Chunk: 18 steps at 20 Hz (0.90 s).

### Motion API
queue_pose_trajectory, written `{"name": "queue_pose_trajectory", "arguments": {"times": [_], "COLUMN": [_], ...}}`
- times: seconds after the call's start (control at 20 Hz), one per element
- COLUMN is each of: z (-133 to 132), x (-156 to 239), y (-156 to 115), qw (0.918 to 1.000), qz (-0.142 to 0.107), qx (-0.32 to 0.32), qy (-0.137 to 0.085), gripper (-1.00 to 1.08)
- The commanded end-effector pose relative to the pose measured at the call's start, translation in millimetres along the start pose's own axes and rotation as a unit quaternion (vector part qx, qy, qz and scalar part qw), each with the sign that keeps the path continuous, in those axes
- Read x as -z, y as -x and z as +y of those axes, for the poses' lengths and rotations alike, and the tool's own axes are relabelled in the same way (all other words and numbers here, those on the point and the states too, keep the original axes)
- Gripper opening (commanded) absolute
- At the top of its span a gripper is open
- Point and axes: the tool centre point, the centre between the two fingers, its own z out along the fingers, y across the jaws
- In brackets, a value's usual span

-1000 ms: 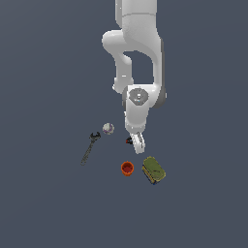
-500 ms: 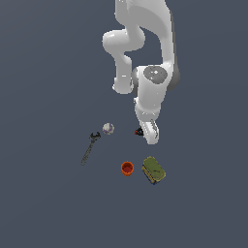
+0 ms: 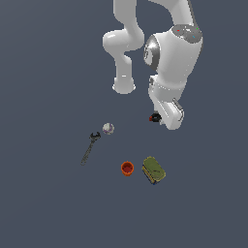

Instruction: Pick up a designated object from a clutter of objects.

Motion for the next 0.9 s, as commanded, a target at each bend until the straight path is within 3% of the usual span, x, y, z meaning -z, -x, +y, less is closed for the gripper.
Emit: {"name": "queue_pose_trajectory", "arguments": {"times": [0.0, 0.45, 0.85], "z": [-2.9, -16.2, -25.1], "x": [25.2, 107.9, 150.4], "y": [12.1, 53.3, 74.7], "qw": [1.0000, 1.0000, 1.0000], "qz": [0.000, 0.000, -0.001], "qx": [0.000, 0.000, 0.000], "qy": [0.000, 0.000, 0.000], "gripper": [-1.00, -1.00, -1.00]}}
